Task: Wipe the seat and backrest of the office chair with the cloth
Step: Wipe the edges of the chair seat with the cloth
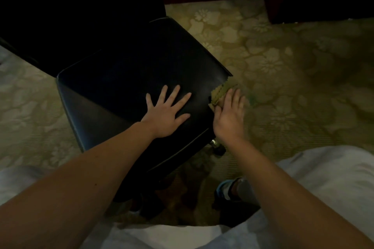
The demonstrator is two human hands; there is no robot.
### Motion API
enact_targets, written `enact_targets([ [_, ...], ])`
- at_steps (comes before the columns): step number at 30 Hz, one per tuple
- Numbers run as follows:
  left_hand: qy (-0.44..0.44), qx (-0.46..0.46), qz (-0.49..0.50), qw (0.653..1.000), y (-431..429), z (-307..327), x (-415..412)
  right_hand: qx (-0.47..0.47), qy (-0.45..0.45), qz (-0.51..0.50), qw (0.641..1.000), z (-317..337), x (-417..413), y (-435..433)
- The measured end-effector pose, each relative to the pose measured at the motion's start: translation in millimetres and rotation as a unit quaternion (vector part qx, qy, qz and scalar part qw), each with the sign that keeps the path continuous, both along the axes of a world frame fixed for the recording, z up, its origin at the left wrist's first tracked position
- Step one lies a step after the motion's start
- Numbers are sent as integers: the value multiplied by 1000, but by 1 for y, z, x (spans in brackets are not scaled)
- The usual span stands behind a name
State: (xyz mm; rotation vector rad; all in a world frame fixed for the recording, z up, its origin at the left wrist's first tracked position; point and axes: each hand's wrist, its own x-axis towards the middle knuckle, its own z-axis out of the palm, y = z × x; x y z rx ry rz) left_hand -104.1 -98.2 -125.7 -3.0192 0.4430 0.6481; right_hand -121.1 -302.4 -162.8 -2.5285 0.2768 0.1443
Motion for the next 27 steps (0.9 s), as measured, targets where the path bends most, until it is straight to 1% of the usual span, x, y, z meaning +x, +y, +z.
enact_targets([
  [3, -16, 4, 6, 1000, -1, -5, -1, -12, -8, 20, 1000, -3, -2, 0],
  [7, -18, -11, 11, 1000, -4, -4, 1, -32, -16, 28, 999, -2, 20, -15],
  [11, -17, -35, 32, 999, -10, -4, 6, -1, 15, -11, 1000, 3, 53, -21],
  [13, -20, -32, 42, 998, -14, -6, 8, 9, 15, -17, 1000, 3, 55, -18],
  [20, -37, -28, 59, 997, -21, -13, 11, 21, -20, 19, 999, -7, 21, 3],
  [25, -39, -40, 66, 996, -24, -13, 14, 33, -34, 36, 998, -6, 54, -23],
  [27, -35, -45, 69, 996, -25, -11, 15, 43, -14, 27, 999, -2, 76, -34],
])
